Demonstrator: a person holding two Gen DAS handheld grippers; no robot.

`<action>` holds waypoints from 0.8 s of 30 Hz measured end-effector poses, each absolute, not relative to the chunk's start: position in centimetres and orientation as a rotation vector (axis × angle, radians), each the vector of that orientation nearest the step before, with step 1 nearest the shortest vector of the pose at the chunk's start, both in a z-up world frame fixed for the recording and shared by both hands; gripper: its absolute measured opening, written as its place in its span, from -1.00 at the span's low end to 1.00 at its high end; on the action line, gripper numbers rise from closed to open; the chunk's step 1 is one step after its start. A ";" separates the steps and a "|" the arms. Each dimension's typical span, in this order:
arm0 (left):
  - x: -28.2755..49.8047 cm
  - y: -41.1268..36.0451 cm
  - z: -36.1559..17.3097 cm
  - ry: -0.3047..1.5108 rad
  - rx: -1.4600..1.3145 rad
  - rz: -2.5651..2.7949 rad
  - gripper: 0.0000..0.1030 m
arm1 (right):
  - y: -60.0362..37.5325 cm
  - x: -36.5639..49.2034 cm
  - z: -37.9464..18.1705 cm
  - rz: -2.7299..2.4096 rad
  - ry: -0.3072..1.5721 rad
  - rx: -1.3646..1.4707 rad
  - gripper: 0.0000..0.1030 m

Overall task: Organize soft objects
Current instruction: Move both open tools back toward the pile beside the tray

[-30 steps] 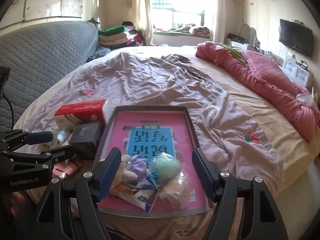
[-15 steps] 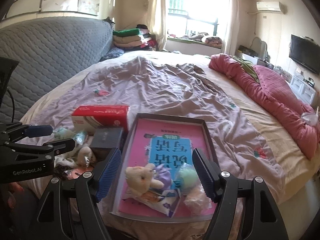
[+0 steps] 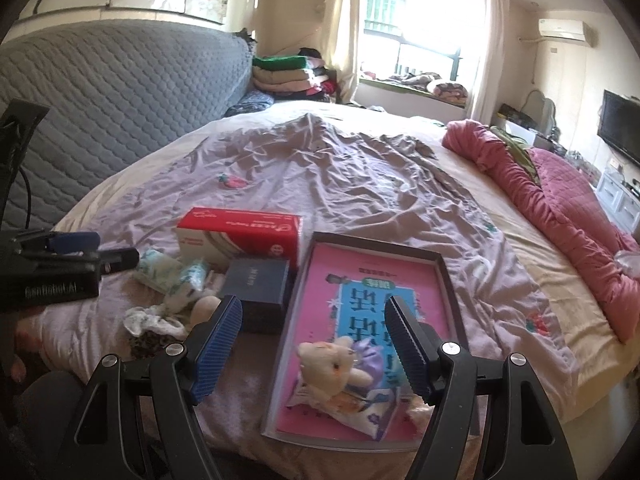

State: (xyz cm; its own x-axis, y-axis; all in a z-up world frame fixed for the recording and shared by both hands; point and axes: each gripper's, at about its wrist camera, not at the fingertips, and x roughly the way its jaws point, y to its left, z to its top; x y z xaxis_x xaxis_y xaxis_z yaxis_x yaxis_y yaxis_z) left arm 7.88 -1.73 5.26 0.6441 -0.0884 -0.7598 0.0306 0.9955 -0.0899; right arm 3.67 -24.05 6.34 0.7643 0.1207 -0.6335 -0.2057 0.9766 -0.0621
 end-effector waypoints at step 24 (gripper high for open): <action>11.4 7.3 -1.7 0.957 -0.269 0.015 0.46 | -18.4 8.6 -1.0 0.286 0.902 0.090 0.46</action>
